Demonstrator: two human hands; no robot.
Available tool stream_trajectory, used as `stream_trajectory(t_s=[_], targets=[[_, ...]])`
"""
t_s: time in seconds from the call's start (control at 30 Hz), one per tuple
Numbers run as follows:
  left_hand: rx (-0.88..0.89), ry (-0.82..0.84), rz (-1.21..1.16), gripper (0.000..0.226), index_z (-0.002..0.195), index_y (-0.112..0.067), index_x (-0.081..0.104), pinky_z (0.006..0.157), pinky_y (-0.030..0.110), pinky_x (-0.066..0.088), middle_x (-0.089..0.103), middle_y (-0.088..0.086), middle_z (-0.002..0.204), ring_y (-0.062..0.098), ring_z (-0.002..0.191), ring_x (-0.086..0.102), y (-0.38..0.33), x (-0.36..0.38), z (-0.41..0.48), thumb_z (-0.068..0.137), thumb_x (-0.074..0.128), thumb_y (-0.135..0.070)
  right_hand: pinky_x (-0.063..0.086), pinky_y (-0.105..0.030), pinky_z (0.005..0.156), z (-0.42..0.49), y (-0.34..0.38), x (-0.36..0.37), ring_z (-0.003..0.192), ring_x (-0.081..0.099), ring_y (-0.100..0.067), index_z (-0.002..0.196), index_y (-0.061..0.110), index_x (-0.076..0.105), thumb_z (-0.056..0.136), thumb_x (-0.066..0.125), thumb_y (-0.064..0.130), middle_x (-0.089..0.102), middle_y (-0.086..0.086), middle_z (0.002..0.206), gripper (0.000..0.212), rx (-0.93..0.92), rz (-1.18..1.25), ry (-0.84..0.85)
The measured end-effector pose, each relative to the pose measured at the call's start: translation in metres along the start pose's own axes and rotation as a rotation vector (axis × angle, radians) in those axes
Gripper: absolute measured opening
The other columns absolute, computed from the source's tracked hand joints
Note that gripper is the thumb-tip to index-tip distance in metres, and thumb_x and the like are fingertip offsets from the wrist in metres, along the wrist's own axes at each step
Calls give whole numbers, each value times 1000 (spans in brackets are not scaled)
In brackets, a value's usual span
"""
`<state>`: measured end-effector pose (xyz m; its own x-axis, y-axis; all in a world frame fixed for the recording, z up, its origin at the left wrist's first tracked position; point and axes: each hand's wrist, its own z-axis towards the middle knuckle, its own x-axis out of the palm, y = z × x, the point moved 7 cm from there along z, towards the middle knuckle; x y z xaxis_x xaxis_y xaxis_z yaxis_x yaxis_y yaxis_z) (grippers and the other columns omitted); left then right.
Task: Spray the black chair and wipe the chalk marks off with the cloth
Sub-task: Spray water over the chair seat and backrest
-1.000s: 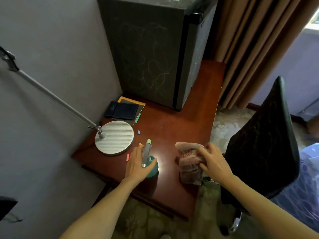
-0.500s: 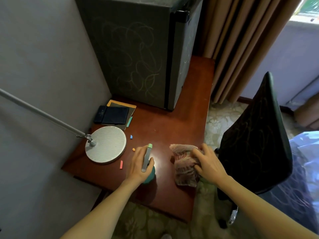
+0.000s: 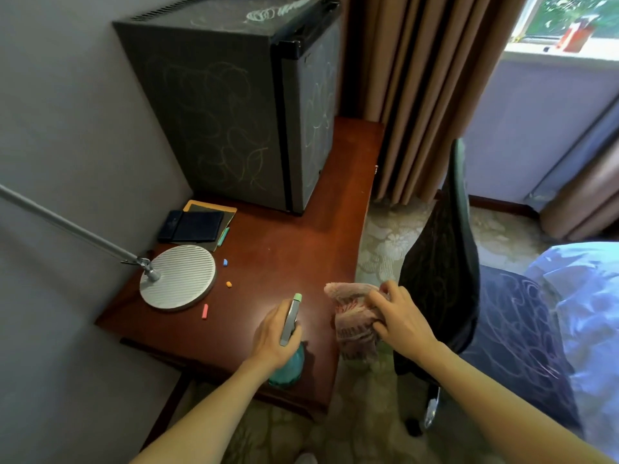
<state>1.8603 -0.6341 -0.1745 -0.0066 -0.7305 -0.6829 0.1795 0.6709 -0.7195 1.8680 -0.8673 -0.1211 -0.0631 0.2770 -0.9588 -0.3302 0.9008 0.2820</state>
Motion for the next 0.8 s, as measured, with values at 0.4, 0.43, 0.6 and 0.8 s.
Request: stream_trajectory(t_s=[0.4, 0.43, 0.6, 0.8], targets=[[142, 167, -52, 21, 104, -15, 55, 58, 28, 42, 56, 4, 83, 18, 68, 53, -128, 107, -3, 89, 57, -29, 48, -31, 90, -124, -91, -19, 113, 39, -20, 129, 31, 44, 88, 56, 39, 36, -1, 132, 43, 57, -98, 121], [154, 188, -60, 24, 105, -15, 55, 59, 32, 45, 56, 5, 83, 19, 69, 53, -134, 113, -2, 89, 57, -31, 48, -32, 89, -128, -94, -22, 113, 40, -21, 128, 30, 46, 87, 57, 37, 37, -2, 131, 43, 68, -97, 115], [202, 233, -103, 20, 97, -13, 54, 60, 38, 45, 54, 6, 80, 19, 68, 50, -148, 124, 8, 88, 58, -30, 47, -30, 87, -131, -98, -24, 109, 40, -19, 128, 28, 47, 87, 58, 35, 39, -3, 129, 43, 114, -107, 91], [178, 312, -104, 20, 89, -11, 52, 56, 44, 48, 58, 8, 74, 24, 62, 56, -118, 115, 24, 89, 55, -31, 46, -32, 90, -114, -81, -1, 111, 39, -21, 128, 27, 48, 87, 57, 35, 38, -4, 131, 42, 200, -104, 101]])
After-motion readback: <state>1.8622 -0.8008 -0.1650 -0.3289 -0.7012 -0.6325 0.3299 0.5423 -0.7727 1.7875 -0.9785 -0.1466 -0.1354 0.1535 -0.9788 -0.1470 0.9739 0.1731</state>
